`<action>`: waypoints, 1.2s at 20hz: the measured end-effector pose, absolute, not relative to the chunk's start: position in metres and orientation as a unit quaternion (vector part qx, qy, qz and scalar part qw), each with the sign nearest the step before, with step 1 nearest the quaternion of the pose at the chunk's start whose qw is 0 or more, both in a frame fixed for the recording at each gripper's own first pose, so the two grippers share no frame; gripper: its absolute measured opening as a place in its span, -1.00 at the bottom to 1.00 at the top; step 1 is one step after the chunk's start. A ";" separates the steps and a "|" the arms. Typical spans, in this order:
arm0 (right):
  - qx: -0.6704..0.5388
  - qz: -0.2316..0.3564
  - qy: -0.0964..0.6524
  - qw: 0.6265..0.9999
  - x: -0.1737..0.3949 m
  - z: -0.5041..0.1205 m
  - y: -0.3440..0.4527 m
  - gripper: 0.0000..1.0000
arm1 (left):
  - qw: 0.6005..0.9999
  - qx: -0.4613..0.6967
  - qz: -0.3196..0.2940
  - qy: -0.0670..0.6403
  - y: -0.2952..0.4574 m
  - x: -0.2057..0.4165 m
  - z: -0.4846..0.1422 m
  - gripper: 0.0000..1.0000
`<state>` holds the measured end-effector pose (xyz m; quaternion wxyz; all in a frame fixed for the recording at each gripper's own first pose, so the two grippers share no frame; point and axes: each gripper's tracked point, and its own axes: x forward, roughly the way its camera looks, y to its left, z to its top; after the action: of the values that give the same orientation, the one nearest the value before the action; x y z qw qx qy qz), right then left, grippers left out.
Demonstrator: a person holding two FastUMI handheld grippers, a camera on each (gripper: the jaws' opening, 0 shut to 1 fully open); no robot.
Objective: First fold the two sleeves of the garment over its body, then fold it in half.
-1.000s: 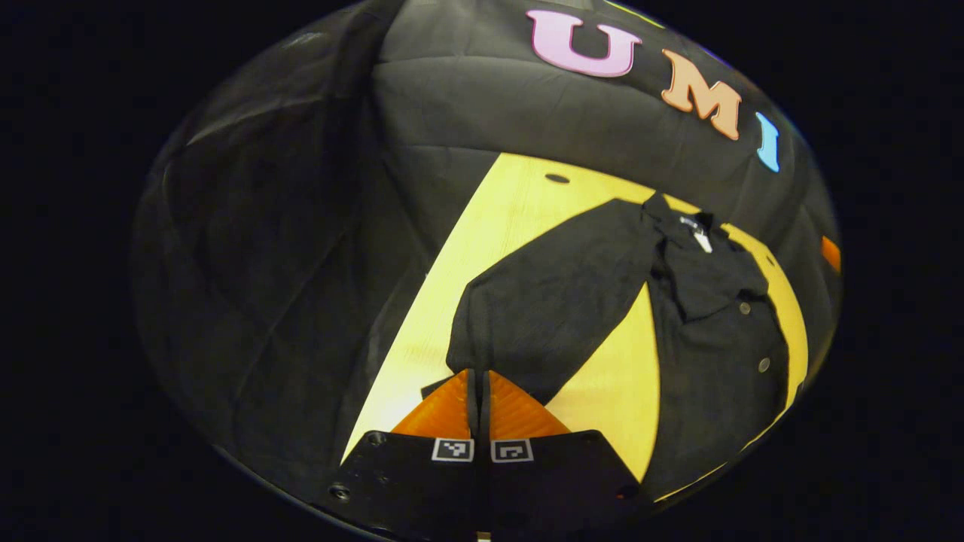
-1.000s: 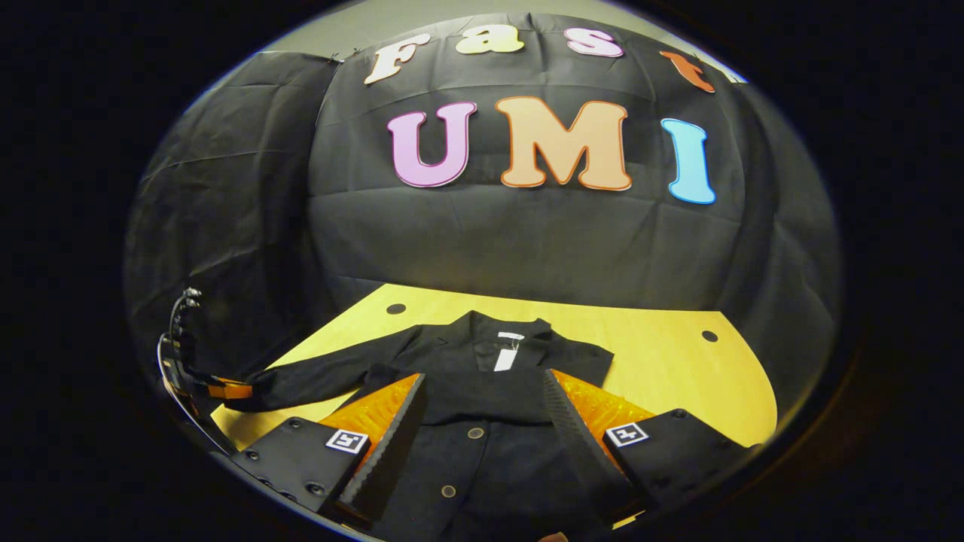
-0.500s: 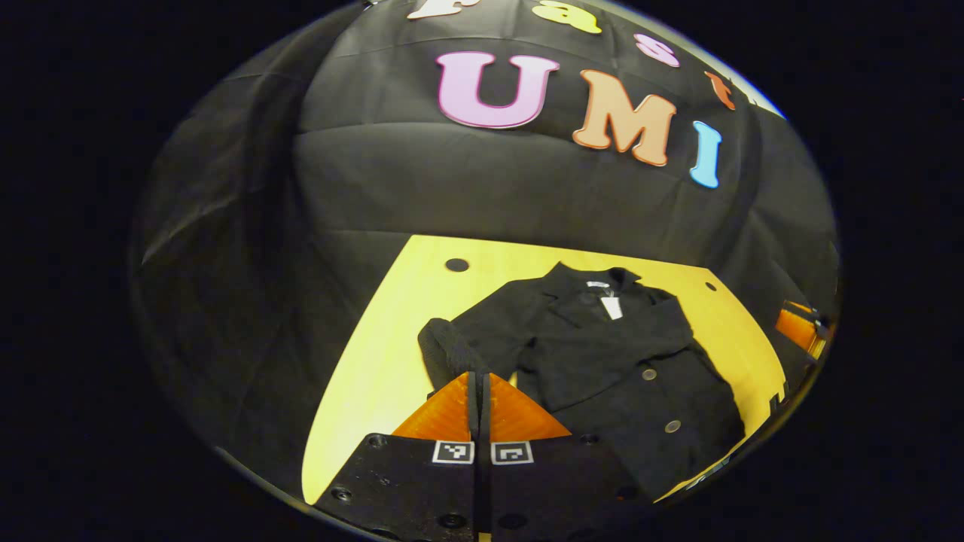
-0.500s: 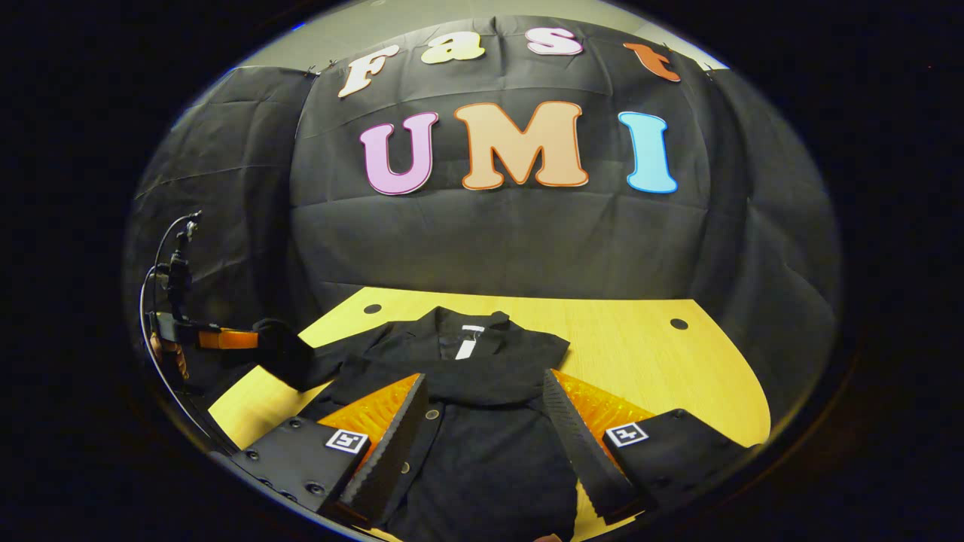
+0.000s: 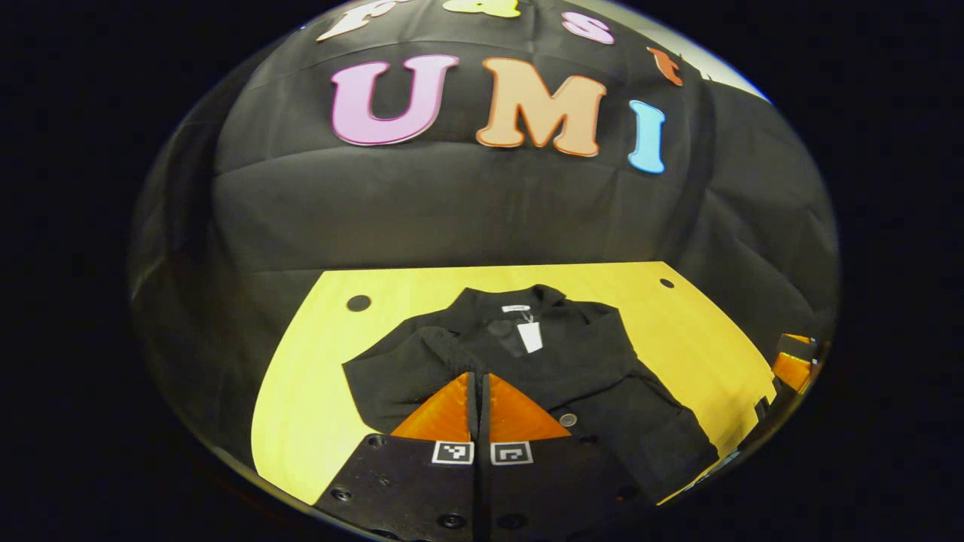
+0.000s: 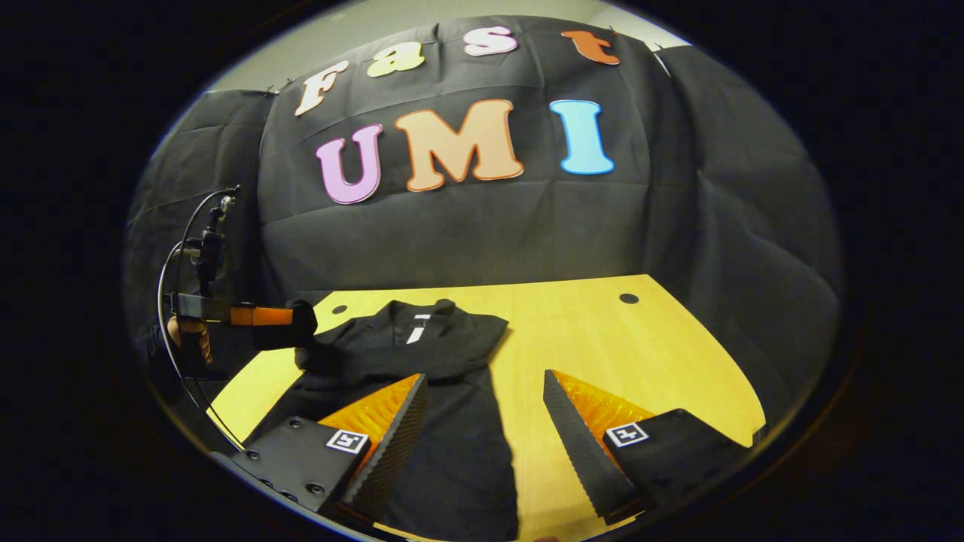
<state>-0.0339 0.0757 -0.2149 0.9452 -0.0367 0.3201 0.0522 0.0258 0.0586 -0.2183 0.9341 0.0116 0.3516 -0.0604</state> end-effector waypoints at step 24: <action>-0.027 -0.004 0.345 0.938 -0.053 -0.225 -0.023 0.97 | 0.946 0.043 -0.132 0.293 -0.130 0.124 -0.245 0.89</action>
<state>-0.0529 -0.0234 -0.2255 0.9384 -0.0271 0.3445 -0.0036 0.1245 -0.1304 -0.2448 0.9461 0.0433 0.2925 -0.1320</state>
